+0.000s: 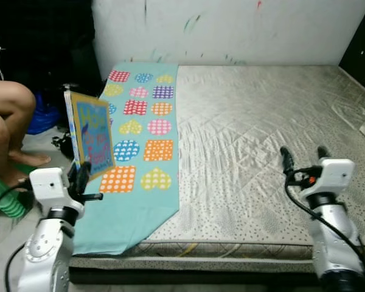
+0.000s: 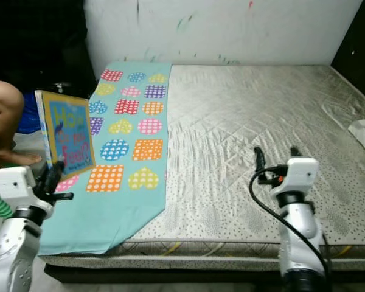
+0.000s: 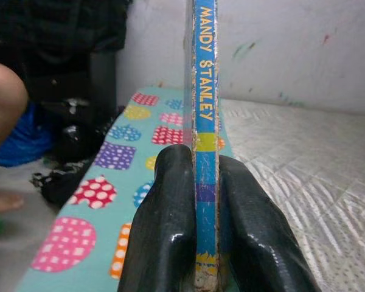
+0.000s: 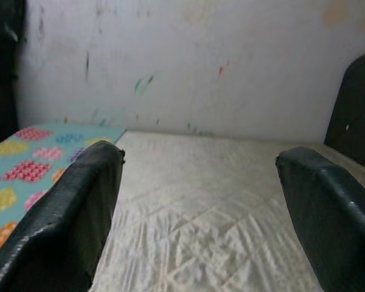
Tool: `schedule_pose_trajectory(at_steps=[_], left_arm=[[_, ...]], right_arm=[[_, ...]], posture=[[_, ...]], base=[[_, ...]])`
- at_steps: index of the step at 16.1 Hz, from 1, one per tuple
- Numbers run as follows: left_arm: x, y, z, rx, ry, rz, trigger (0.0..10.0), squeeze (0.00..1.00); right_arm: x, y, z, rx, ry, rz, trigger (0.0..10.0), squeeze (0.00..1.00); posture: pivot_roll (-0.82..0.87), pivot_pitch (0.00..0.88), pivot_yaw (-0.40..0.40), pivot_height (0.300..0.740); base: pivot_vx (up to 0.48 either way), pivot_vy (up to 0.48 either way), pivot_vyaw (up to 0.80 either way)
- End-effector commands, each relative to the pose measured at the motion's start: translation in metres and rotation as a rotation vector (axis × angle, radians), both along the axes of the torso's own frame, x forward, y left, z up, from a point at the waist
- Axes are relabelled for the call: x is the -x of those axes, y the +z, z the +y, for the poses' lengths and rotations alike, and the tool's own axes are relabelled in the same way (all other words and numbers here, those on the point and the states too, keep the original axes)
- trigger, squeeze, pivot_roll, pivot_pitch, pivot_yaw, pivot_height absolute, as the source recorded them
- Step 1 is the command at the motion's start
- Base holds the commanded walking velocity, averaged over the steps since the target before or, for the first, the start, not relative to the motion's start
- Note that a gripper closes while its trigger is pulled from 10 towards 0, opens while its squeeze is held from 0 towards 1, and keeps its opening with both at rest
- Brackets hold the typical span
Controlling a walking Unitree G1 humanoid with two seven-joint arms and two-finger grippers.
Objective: Clean up the room
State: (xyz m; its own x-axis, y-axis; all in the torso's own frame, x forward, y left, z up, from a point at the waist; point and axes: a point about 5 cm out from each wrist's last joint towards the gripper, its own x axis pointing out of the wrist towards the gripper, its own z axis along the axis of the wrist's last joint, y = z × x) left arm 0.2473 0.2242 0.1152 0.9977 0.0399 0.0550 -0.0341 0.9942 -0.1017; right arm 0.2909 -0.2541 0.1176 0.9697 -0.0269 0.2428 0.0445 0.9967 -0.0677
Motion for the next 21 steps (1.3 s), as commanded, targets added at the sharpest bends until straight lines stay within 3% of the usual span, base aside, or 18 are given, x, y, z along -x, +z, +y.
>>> schedule_pose_trajectory(at_steps=[1,4,7,8,11,17,21], left_arm=[[0.008,0.003,0.007,0.001,0.043,-0.01,10.0,0.0],[0.008,-0.002,-0.003,0.007,0.009,0.012,10.0,0.0],[0.003,0.006,-0.014,0.021,-0.022,0.007,10.0,0.0],[0.003,0.01,-0.016,0.021,-0.026,0.001,10.0,0.0],[0.008,0.01,-0.017,0.039,-0.02,0.008,10.0,0.0],[0.021,0.007,-0.022,0.067,0.012,0.061,10.0,0.0],[0.022,0.008,-0.025,0.055,0.008,0.082,10.0,0.0]], right_arm=[[0.011,0.004,-0.01,-0.015,-0.047,0.0,10.0,0.0],[0.024,0.009,-0.015,-0.058,-0.099,-0.005,10.0,0.0],[0.015,0.026,0.007,-0.074,-0.06,-0.046,10.0,0.0],[0.013,0.026,0.018,-0.112,-0.027,-0.025,10.0,0.0],[0.019,0.017,0.03,-0.092,-0.017,0.034,10.0,0.0],[0.027,0.012,0.031,-0.13,-0.033,0.108,10.0,0.0],[0.025,0.014,0.037,-0.127,-0.012,0.116,10.0,0.0]], posture=[[0.01,0.0,0.012,0.74],[0.0,0.0,0.021,0.74],[-0.01,0.0,0.024,0.74],[-0.01,0.0,0.023,0.74],[0.0,0.006,0.013,0.74],[0.0,0.056,-0.004,0.74],[0.0,0.064,-0.008,0.74]], base=[[0.0,0.0,0.0],[0.0,0.0,0.0],[0.0,0.0,0.0],[0.0,0.0,0.0],[0.0,0.0,0.0],[0.0,0.0,-0.58],[0.0,0.0,0.0]])
